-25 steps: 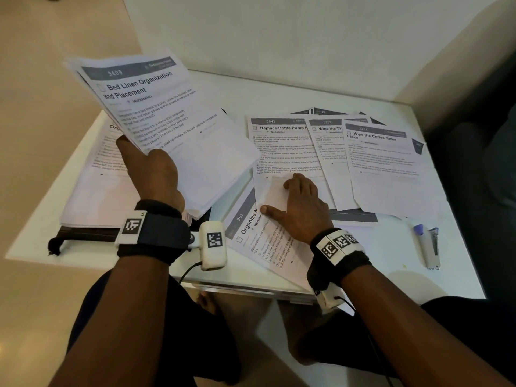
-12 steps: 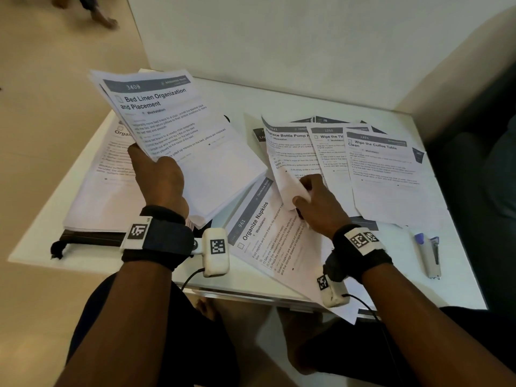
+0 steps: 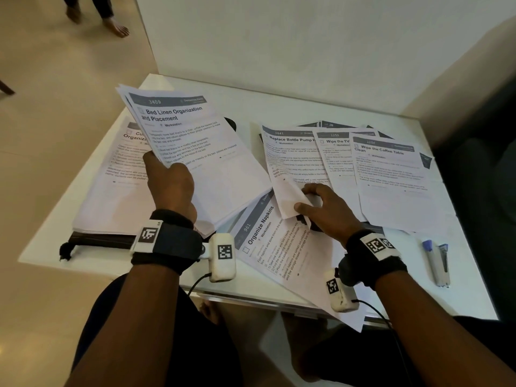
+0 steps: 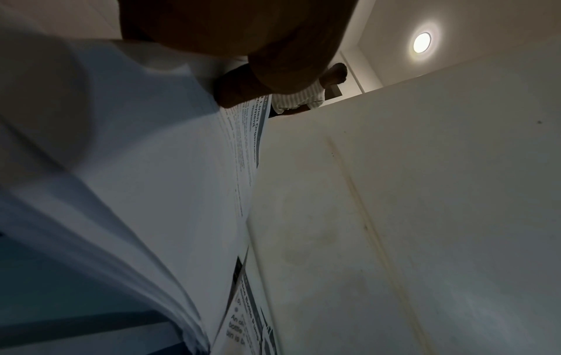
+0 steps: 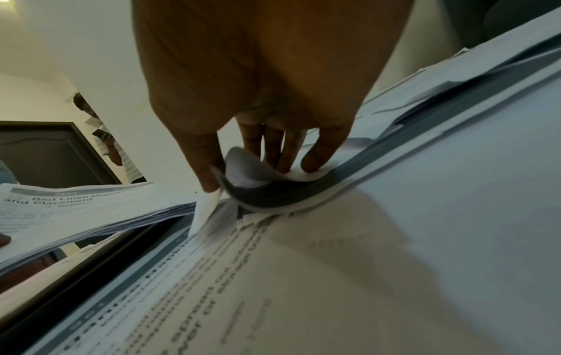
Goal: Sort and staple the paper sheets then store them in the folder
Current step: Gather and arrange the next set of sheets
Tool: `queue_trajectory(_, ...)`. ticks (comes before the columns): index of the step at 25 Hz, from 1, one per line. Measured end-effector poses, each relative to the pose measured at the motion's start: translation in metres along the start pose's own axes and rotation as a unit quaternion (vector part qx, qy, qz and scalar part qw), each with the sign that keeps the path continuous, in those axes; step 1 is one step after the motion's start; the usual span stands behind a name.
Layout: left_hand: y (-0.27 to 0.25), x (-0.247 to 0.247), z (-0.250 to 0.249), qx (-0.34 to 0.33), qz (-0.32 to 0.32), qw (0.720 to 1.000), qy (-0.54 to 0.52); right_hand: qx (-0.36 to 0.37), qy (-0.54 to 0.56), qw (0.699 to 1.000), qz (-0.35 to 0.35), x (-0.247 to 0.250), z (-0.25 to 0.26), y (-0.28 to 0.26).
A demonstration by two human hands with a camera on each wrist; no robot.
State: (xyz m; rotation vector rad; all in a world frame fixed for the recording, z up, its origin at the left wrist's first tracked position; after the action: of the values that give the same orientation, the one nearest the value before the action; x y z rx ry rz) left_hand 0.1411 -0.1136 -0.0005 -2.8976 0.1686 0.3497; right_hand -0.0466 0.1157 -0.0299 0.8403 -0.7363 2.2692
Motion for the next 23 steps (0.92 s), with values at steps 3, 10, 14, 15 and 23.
queue_trajectory(3, 0.001, 0.000, 0.000, 0.004, 0.001, 1.000, -0.002, 0.031, -0.026, 0.999, 0.028, 0.000, -0.008, 0.001)
queue_trajectory(10, 0.000, 0.001, 0.001, 0.019, -0.003, 1.000, -0.005, 0.031, -0.032, 0.998, 0.037, 0.001, -0.010, 0.002)
queue_trajectory(14, 0.001, 0.001, -0.001, 0.028, -0.006, 1.000, -0.012, 0.067, -0.080, 0.994, -0.037, -0.006, -0.003, 0.003)
queue_trajectory(15, 0.001, 0.001, -0.001, 0.032, -0.006, 0.999, -0.016, 0.089, -0.099, 0.990, -0.048, -0.008, -0.001, 0.003)
queue_trajectory(23, 0.006, -0.004, 0.005, 0.080, 0.034, 0.996, -0.036, 0.151, -0.053, 0.976, -0.147, -0.005, 0.028, -0.010)
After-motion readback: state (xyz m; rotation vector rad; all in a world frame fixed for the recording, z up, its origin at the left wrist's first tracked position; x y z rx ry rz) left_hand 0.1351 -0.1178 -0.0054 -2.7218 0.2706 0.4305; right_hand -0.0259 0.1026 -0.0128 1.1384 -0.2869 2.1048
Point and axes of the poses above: each hand's wrist, its own y-axis towards the middle knuckle, its own x-axis out of the back of the hand, z = x × y, the point moved 1 cm from there along y, towards the middle knuckle, and after that the axes turned 12 degrees about -y, right-handed, at the moved point
